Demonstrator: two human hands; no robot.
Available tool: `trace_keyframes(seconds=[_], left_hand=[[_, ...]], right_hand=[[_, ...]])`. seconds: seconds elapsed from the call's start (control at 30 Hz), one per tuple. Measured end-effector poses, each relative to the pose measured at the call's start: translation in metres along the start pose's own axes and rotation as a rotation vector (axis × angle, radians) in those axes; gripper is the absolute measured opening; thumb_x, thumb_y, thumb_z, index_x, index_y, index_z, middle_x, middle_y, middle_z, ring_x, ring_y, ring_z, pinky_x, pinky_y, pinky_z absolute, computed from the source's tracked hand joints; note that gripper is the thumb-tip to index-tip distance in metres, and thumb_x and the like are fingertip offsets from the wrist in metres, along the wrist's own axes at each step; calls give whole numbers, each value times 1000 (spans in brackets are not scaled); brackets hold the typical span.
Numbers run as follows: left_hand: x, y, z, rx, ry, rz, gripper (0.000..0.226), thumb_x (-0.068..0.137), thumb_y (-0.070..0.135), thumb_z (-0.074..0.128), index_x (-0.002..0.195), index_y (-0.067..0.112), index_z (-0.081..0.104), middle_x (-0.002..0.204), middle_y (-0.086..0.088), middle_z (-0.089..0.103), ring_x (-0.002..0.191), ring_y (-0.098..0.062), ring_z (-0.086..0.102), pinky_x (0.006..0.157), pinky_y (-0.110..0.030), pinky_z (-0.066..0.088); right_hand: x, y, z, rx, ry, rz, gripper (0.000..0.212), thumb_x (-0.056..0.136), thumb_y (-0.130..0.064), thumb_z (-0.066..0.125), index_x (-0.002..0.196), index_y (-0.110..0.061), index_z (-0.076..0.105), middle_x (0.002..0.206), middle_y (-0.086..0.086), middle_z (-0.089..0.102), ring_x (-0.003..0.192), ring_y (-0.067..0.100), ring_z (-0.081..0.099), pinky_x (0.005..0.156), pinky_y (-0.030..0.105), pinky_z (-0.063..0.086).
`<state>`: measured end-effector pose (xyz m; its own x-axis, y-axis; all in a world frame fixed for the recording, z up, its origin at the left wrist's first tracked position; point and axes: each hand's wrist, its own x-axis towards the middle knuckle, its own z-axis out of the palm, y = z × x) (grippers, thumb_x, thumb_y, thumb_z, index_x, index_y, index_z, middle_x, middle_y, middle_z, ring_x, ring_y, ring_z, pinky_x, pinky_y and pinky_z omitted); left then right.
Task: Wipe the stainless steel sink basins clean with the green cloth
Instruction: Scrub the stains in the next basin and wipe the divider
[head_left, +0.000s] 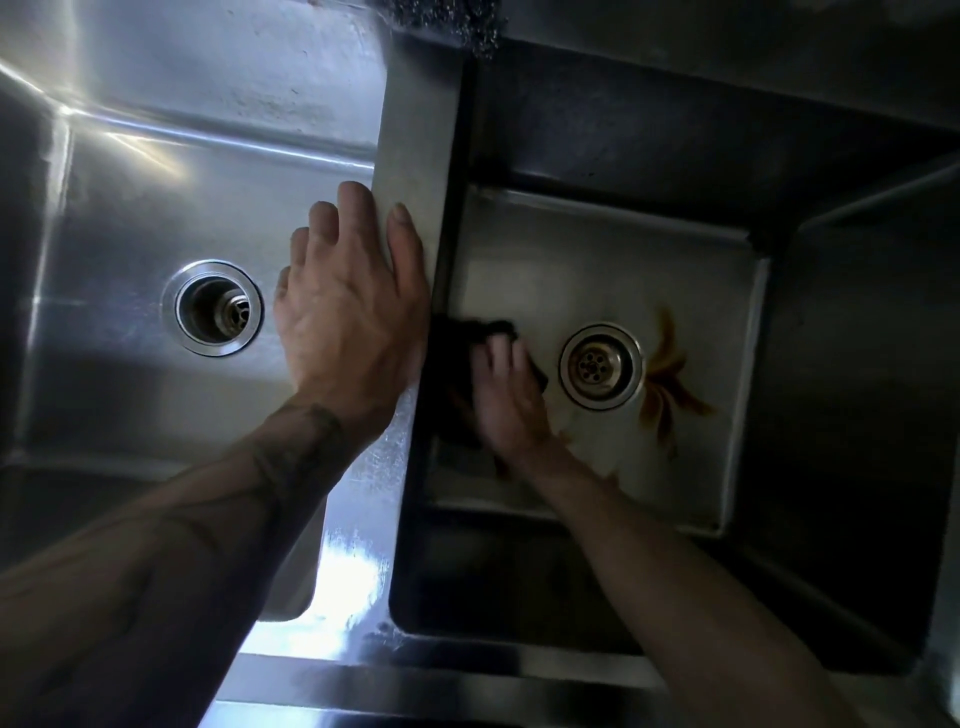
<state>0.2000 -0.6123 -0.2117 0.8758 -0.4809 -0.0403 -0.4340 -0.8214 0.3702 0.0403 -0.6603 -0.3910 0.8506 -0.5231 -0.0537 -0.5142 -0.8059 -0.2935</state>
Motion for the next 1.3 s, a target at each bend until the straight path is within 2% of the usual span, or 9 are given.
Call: trace_keyframes(seconds=[0.1, 0.3, 0.5, 0.7, 0.9, 0.97, 1.07, 1.13, 1.3], left_hand=[[0, 0, 0, 3, 3, -4, 41, 108, 46, 26, 111, 12, 50, 113, -16, 59, 107, -43, 54, 73, -44, 29], [1, -1, 1, -2, 1, 18, 42, 109, 45, 26, 113, 11, 50, 114, -16, 58, 107, -43, 55, 75, -46, 33], [1, -1, 1, 11, -2, 5, 41, 109, 45, 27, 113, 11, 50, 114, -17, 59, 107, -43, 55, 75, -45, 31], [0, 0, 0, -2, -11, 3, 40, 110, 45, 29, 114, 11, 50, 116, -15, 59, 109, -41, 54, 78, -48, 36], [1, 0, -1, -1, -18, -1, 40, 110, 45, 29, 114, 11, 50, 116, -15, 59, 110, -41, 54, 78, -48, 36], [1, 0, -1, 6, -15, 4, 40, 110, 44, 29, 114, 11, 50, 116, -15, 59, 110, -41, 55, 77, -46, 34], [1, -1, 0, 10, -15, 13, 41, 109, 44, 28, 115, 11, 51, 116, -16, 59, 109, -42, 55, 77, -44, 31], [1, 0, -1, 8, -14, 14, 42, 109, 44, 27, 115, 10, 51, 116, -17, 59, 108, -42, 55, 79, -46, 35], [2, 2, -2, 21, -24, -3, 44, 108, 46, 26, 116, 11, 52, 117, -15, 60, 110, -41, 56, 80, -48, 38]], right_hand=[[-28, 37, 0, -14, -127, -328, 46, 93, -45, 62, 123, -11, 55, 115, 14, 53, 100, 36, 53, 88, 45, 50], [35, 35, -12, -39, 113, 315, 47, 98, -50, 52, 125, -10, 56, 117, 13, 51, 104, 29, 48, 90, 38, 44], [-29, 56, -3, -60, -170, -374, 48, 95, -49, 54, 125, -11, 56, 119, 15, 56, 104, 37, 55, 92, 46, 50], [26, 38, -9, -16, 75, 304, 48, 100, -51, 50, 125, -10, 55, 118, 14, 50, 106, 32, 49, 90, 41, 46], [-53, 44, -7, -152, -25, -576, 50, 90, -48, 50, 117, -7, 62, 110, 14, 58, 99, 32, 46, 90, 41, 39], [-34, 55, -9, -70, -75, -400, 47, 90, -46, 49, 120, -10, 58, 112, 14, 54, 100, 35, 53, 88, 43, 45], [12, 44, -11, -45, -4, 128, 47, 96, -48, 52, 123, -11, 57, 114, 14, 52, 102, 33, 52, 88, 42, 47], [7, 27, -6, -40, 19, 181, 48, 96, -49, 56, 124, -10, 55, 115, 14, 51, 101, 32, 50, 89, 41, 42], [-67, 37, -3, -160, -185, -687, 50, 87, -51, 68, 113, -8, 66, 109, 14, 61, 97, 35, 52, 87, 40, 37]])
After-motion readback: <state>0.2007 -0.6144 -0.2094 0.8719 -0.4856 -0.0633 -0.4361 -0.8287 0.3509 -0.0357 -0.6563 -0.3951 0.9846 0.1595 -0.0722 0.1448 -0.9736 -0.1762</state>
